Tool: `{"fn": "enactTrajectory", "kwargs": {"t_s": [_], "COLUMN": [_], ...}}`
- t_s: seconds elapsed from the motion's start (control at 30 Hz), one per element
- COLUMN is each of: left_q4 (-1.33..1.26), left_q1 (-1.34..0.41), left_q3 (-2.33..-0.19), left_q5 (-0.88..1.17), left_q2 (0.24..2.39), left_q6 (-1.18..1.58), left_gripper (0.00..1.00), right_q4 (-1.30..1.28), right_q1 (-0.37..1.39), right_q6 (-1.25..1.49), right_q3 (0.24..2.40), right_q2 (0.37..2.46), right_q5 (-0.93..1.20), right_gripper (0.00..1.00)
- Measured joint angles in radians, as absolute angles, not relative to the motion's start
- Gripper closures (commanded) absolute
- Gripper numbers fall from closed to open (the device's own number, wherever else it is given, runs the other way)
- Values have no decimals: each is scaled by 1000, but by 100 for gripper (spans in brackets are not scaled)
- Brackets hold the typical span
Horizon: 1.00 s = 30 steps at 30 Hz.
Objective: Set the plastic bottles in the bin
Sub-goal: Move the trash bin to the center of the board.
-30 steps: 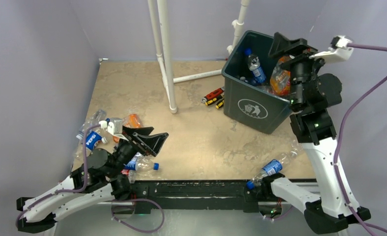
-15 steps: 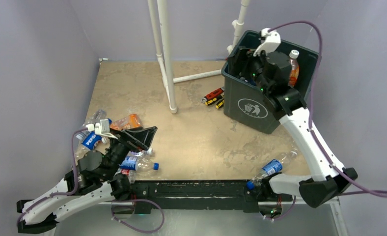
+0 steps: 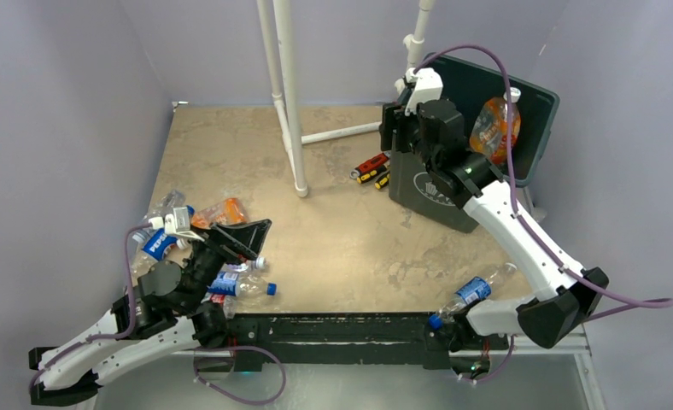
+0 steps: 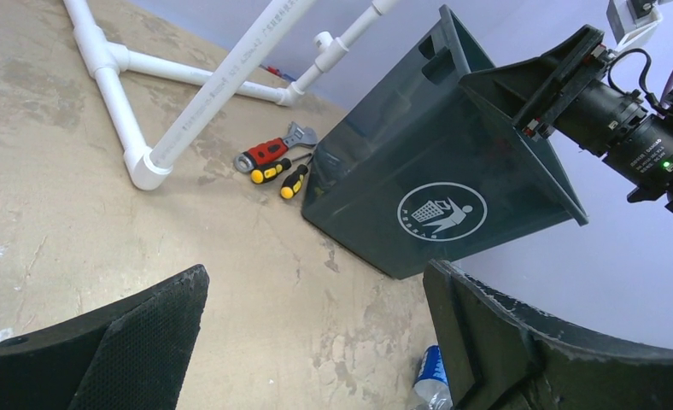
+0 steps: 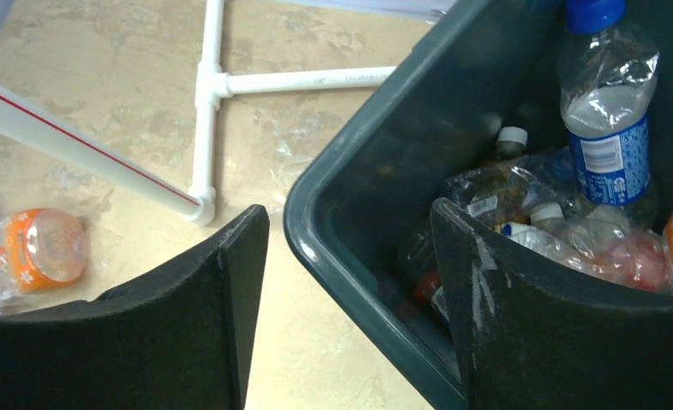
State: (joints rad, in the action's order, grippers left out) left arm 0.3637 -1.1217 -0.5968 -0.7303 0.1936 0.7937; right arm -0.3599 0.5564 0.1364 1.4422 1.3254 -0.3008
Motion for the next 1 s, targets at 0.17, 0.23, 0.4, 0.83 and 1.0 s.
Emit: {"fn": "enactTrajectory", "kwargs": {"t_s": [0.17,0.23,0.4,0.83,1.0], "left_q4": [378,387,391,419,424], "left_q1": [-1122,-1122,-1122,-1122,-1122], "left_q3": [-597,-597,-597,-597,-597], "left_q5": [-730,-730,-731,-733,-734], "left_q2": [191,184,165,150,148], "left_q6": [797,802,805,819,820], "left_gripper": [4,4,4,5,5], "right_q4": [-409,-431,-466,-718,-788], "right_q1": [574,592,636,728,764], "right_q6": [121,110,74,42,70], "right_q3": [1458,1475,1494,1609,1694], "right_q2": [1340,1348,1350,1351,1380], "right_q5": [-346,-365,-383,-396,-356], "right_gripper": [42,49,76,100,100]}}
